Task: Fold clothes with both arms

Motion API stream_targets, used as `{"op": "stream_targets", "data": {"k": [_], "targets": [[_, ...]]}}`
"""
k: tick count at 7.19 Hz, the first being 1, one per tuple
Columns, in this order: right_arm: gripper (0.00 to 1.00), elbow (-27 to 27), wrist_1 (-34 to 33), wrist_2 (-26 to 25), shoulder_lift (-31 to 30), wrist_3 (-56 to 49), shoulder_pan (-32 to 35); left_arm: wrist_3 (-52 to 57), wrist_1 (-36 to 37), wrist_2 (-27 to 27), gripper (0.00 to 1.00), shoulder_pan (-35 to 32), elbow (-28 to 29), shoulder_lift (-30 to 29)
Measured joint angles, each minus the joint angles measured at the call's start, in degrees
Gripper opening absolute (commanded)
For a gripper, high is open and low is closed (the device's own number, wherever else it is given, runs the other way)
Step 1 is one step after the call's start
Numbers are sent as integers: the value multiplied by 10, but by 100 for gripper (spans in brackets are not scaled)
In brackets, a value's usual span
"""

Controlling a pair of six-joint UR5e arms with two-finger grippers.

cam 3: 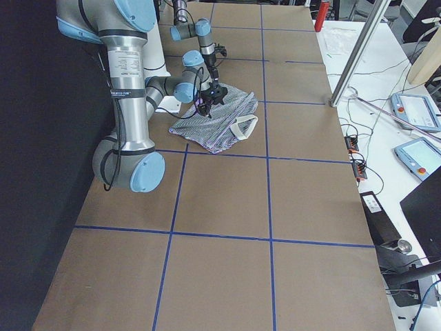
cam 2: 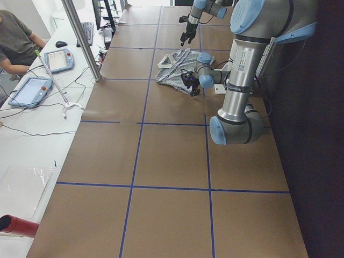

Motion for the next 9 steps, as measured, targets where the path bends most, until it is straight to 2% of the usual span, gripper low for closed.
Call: {"op": "stream_targets", "data": {"k": [3, 5, 6, 7, 8, 9], "targets": [[100, 0, 0, 1, 0, 0, 0, 10, 0, 24, 65, -1, 3, -5], [100, 0, -1, 1, 0, 0, 0, 16, 0, 27, 59, -1, 6, -5], [100, 0, -1, 1, 0, 0, 0, 17, 0, 27, 49, 0, 11, -6], [100, 0, -1, 1, 0, 0, 0, 18, 0, 27, 17, 0, 16, -9], [100, 0, -1, 1, 0, 0, 0, 18, 0, 26, 0, 1, 18, -12], [100, 0, -1, 1, 0, 0, 0, 18, 0, 25, 0, 1, 17, -15]]}}
